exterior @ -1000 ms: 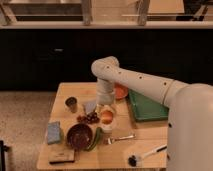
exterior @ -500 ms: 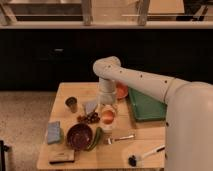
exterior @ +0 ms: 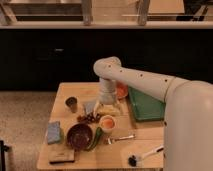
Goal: Place apple in paper cup
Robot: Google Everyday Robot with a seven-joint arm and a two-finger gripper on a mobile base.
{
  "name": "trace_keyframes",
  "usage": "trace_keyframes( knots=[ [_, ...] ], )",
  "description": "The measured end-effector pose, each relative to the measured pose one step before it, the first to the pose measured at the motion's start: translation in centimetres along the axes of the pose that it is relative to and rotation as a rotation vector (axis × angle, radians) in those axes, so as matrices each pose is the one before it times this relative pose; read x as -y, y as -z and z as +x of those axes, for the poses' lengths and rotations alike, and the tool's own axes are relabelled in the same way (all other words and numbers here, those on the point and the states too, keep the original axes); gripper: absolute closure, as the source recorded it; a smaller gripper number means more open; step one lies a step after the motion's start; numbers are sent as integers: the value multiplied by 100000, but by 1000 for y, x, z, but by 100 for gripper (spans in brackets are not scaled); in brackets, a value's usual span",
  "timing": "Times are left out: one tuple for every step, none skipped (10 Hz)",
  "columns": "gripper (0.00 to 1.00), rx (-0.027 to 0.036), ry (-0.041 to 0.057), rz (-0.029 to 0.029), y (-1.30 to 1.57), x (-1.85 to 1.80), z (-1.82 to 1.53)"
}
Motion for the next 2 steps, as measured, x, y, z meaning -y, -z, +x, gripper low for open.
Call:
trace_keyframes(
  knots=[
    [20,191,174,467,117,3,-61],
    [20,8,168,587,229,5,-51]
  ],
)
